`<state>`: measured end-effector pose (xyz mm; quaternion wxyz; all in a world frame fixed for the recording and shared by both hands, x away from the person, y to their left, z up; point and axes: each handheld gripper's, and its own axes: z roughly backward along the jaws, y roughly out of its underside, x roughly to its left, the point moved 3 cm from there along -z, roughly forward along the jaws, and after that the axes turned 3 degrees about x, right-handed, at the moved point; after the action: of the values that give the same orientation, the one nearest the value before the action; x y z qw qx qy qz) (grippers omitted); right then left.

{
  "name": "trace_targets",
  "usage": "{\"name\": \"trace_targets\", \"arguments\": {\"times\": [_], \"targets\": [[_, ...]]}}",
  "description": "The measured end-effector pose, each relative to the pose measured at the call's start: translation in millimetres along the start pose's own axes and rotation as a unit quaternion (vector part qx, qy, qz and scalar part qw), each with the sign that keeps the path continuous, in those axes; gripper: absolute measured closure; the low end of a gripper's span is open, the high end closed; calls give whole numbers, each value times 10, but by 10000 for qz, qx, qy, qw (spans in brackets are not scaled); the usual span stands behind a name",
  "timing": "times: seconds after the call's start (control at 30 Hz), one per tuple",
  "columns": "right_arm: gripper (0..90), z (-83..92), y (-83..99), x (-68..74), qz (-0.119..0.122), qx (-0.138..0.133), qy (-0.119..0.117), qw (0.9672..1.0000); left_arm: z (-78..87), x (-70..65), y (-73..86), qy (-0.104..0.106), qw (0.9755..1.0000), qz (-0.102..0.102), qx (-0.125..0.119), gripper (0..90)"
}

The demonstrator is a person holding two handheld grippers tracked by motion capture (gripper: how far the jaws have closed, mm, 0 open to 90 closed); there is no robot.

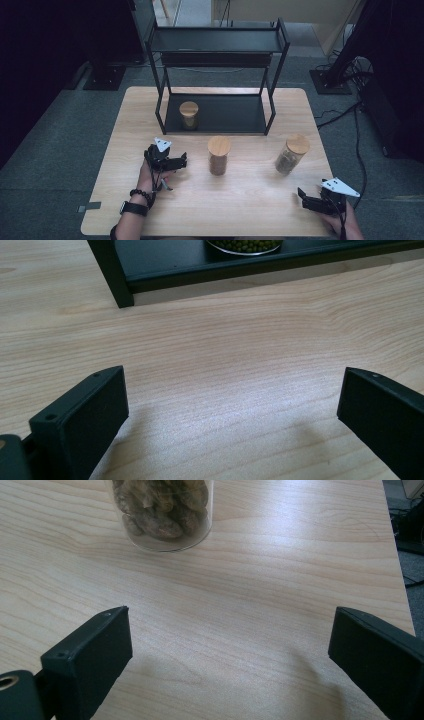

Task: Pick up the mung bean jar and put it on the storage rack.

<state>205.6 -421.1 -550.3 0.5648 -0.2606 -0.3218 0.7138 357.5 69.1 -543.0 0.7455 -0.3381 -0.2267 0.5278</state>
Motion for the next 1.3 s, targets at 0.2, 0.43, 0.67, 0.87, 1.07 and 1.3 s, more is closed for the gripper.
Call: {"name": "trace_targets", "arguments": {"times": [0.2, 0.43, 0.67, 0.87, 1.07, 1.3], "targets": [[36, 0, 0, 1, 8, 1, 8, 10000, 24, 10, 21, 9, 10000, -12, 5, 3], [35, 0, 0, 1, 4, -6, 11, 10000, 56, 24, 51, 7, 10000, -30, 18, 3], [35, 0, 1, 0, 17, -2, 15, 10000, 89, 33, 83, -4, 10000, -32, 17, 4], [35, 0, 1, 1, 24, -3, 21, 10000, 115, 43, 109, 8, 10000, -36, 40, 5], [35, 0, 1, 1, 21, -6, 23, 10000, 143, 50, 138, 4, 10000, -63, 65, 6], [35, -1, 1, 1, 28, 0, 25, 10000, 170, 59, 163, 16, 9999, -81, 64, 6]]}}
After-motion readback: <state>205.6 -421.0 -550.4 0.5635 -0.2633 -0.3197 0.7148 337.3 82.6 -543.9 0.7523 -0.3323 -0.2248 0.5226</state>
